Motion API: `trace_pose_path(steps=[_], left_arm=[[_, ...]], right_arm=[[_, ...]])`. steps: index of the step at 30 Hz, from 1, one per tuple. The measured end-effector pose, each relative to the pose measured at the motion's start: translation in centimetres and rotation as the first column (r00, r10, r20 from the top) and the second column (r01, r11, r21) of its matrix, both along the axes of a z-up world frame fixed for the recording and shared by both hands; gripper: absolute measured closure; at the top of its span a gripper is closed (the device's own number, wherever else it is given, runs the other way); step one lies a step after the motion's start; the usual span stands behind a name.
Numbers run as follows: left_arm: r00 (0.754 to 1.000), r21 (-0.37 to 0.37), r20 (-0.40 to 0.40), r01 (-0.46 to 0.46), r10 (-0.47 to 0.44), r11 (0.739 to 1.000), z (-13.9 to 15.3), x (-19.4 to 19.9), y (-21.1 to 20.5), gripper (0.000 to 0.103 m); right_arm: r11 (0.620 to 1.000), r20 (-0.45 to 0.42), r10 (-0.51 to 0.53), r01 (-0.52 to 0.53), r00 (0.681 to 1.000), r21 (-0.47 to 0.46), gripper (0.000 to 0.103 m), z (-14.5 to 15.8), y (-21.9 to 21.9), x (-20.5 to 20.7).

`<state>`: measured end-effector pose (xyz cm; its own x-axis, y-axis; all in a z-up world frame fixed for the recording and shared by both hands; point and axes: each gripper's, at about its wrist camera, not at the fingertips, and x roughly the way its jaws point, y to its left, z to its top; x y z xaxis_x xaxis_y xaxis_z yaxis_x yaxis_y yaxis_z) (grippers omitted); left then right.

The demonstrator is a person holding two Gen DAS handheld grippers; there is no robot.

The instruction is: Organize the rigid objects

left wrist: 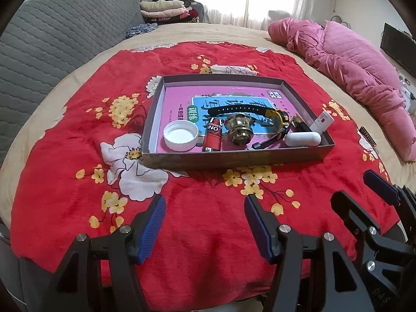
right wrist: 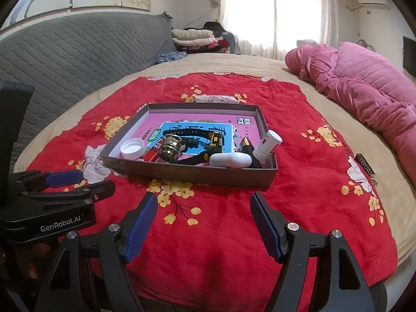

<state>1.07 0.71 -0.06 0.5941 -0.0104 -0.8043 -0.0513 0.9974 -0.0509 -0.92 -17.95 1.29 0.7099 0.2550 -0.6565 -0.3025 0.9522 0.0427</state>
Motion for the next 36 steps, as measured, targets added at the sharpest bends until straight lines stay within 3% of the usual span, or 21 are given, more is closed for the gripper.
trace_pose_path(steps=[36], left_arm=[[0.999, 0.017, -0.011, -0.035, 0.036, 0.999, -0.34, 0.24, 0.57, 0.041]], right_arm=[[1.000, -0.025, 0.007, -0.008, 1.000, -0.013, 0.028, -0.62, 0.08, 0.42]])
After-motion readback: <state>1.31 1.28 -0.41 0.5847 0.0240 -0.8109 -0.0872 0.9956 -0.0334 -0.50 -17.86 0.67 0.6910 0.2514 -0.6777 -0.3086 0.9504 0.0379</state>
